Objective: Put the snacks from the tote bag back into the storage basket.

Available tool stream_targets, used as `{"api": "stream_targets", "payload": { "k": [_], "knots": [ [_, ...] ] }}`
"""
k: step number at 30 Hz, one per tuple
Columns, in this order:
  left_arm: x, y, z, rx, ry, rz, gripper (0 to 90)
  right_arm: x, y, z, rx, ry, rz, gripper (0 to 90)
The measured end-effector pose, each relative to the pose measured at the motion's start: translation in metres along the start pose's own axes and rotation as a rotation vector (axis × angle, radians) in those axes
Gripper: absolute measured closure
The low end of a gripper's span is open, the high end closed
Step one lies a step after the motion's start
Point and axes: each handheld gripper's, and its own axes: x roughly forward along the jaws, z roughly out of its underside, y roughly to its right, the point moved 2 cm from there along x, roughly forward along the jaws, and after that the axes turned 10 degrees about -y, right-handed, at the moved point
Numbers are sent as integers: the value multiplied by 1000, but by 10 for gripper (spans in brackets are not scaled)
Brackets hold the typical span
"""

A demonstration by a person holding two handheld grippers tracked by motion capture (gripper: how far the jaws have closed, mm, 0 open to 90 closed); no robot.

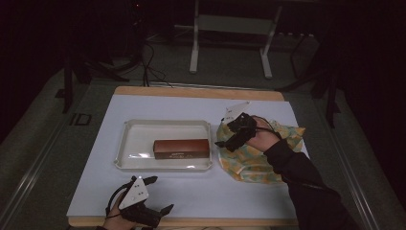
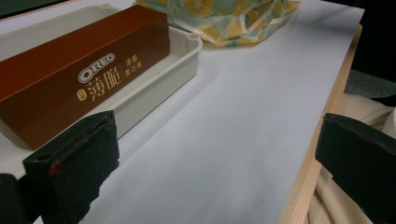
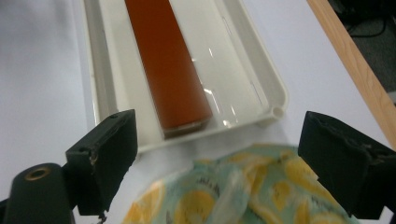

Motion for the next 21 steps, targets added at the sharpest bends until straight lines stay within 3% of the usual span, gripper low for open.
{"api": "stream_targets", "payload": {
  "k": [3,8,13,14,16,21],
  "knots": [
    [-1,-1,0,-3,4,-2,0,0,-2,9,5,-19,38,116],
    [0,0,0,-2,4,-3,0,-7,-4,22,81,2,92,117],
    [-1,-1,0,-4,4,-4,0,-13,-5,39,151,12,199,121],
    [-1,-1,0,-4,4,-4,0,-13,-5,39,151,12,199,121],
    [0,-1,0,-3,2,-4,0,-22,-2,50,186,47,245,121],
    [0,-1,0,-3,2,-4,0,-33,1,69,256,82,270,121]
  ]
}}
